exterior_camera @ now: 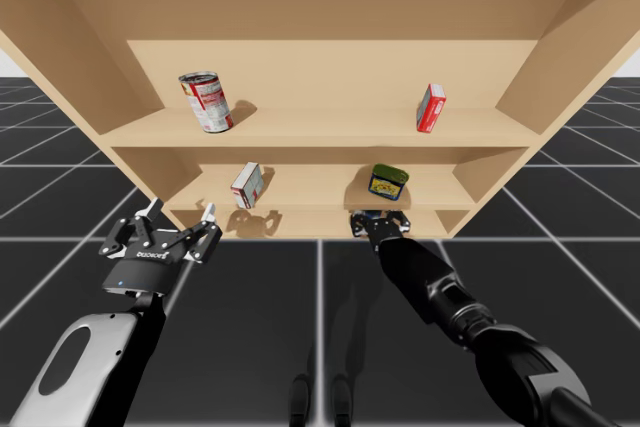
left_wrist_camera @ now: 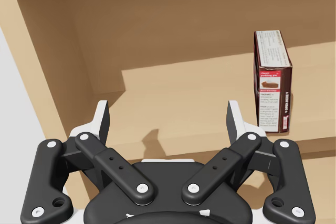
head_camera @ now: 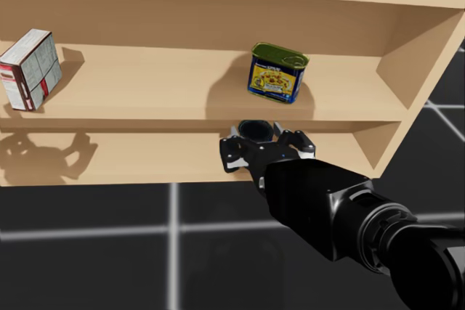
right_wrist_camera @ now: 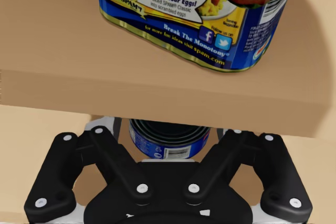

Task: Find the tuna fish can on the shelf and bring it to me.

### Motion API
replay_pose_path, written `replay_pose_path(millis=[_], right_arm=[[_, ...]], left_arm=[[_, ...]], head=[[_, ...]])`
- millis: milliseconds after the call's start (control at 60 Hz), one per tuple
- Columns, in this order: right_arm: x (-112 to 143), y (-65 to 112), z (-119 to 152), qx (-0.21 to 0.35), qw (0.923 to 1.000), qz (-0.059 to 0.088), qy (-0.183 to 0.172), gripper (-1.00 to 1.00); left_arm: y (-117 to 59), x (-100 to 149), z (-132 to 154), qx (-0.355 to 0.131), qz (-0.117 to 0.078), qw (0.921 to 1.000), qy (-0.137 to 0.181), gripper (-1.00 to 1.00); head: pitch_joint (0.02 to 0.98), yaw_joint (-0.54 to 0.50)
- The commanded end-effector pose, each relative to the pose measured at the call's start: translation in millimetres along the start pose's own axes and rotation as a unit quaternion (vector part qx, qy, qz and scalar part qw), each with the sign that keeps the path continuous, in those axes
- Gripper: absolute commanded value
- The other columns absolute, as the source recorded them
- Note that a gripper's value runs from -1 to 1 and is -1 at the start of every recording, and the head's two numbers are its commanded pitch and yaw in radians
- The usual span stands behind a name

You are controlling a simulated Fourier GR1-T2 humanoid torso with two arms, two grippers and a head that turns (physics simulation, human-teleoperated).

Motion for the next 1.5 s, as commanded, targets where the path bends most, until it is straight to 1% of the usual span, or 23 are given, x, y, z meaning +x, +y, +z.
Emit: replay_pose_path(millis=[17,50,183,283,333,400,417,483,600,617,667,717,767,850,867,967,1067,1167,1317,1333,1367,1433,1500], right_arm=[[-11,4.2,-15,0.01,0.9999,-0.002,-0.003,0.91],[-11,4.5,-14,0.013,0.9999,-0.002,-0.003,1.0],[-10,3.4,-11,0.015,0.9999,-0.004,-0.004,1.0],[-5,-1.5,-2,0.011,0.9999,0.002,-0.008,1.0],[1,-4.8,5,0.008,0.9998,0.008,-0.018,0.98],[6,-6.9,15,0.012,0.9996,0.007,-0.025,0.97],[9,-7.9,21,0.013,0.9994,0.009,-0.031,0.97],[12,-9.7,31,0.019,0.9992,0.009,-0.034,0.97],[13,-16.3,57,0.026,0.9987,0.018,-0.041,0.96],[13,-19.4,65,0.025,0.9985,0.019,-0.044,0.98],[13,-22.0,72,0.026,0.9985,0.018,-0.045,0.96],[13,-26.1,82,0.024,0.9983,0.02,-0.05,0.97],[13,-30.4,94,0.024,0.9982,0.015,-0.054,0.97],[12,-34.8,108,0.023,0.9979,0.016,-0.059,0.96],[11,-36.7,116,0.023,0.9977,0.017,-0.062,0.97],[7,-40.9,135,0.022,0.9972,0.023,-0.068,0.97],[0,-46.9,158,0.02,0.9965,0.037,-0.073,0.98],[-3,-50.5,178,0.018,0.9958,0.041,-0.079,1.0],[0,-53.5,205,0.007,0.992,0.055,-0.113,1.0],[1,-53.6,209,0.006,0.9916,0.053,-0.118,1.0],[3,-53.9,215,0.005,0.9904,0.056,-0.127,1.0],[9,-54.4,227,0.004,0.9888,0.055,-0.139,1.0],[12,-55.8,237,0.0,0.988,0.05,-0.146,1.0]], left_arm=[[0.2,0,0,0.0,0.0,1.0,0.0,-1.0],[0.2,0,0,0.0,0.0,1.0,0.0,-1.0],[0.1,0,0,-0.001,0.0,1.0,0.0,-1.0],[0.2,0,0,-0.001,0.0,1.0,0.001,-1.0],[0.3,0,0,-0.001,0.0,1.0,0.0,-1.0],[0.1,0,0,-0.001,0.0,1.0,0.001,-1.0],[0.0,0,0,-0.001,0.0,1.0,0.001,-1.0],[0.0,0,0,-0.001,0.0,1.0,0.001,-1.0],[0.0,-1,0,-0.001,-0.001,1.0,0.001,-1.0],[0.1,-1,0,-0.001,-0.001,1.0,0.001,-1.0],[0.1,-1,0,-0.001,-0.001,1.0,0.002,-1.0],[0.0,-1,0,-0.001,-0.001,1.0,0.002,-1.0],[-0.3,-1,0,-0.001,-0.002,1.0,0.002,-1.0],[-0.4,-1,0,-0.002,-0.003,1.0,0.002,-1.0],[-0.6,-2,0,-0.002,-0.003,1.0,0.002,-1.0],[-0.9,-2,0,-0.002,-0.004,1.0,0.003,-1.0],[-1.2,-2,0,-0.003,-0.004,1.0,0.003,-1.0],[-1.5,-2,0,-0.003,-0.004,1.0,0.002,-1.0],[-2.0,-2,0,-0.003,-0.004,1.0,0.002,-1.0],[-2.0,-2,0,-0.003,-0.004,1.0,0.002,-1.0],[-2.0,-2,0,-0.003,-0.004,1.0,0.002,-1.0],[-1.9,-2,0,-0.003,-0.004,1.0,0.002,-1.0],[-1.6,-2,0,-0.003,-0.004,1.0,0.002,-1.0]], head=[[0.728,-0.17],[0.727,-0.17],[0.722,-0.17],[0.718,-0.17],[0.717,-0.17],[0.715,-0.17],[0.714,-0.17],[0.713,-0.17],[0.71,-0.18],[0.71,-0.18],[0.709,-0.18],[0.708,-0.18],[0.707,-0.18],[0.706,-0.18],[0.706,-0.18],[0.707,-0.18],[0.708,-0.18],[0.706,-0.18],[0.702,-0.19],[0.701,-0.18],[0.7,-0.18],[0.698,-0.18],[0.696,-0.18]])
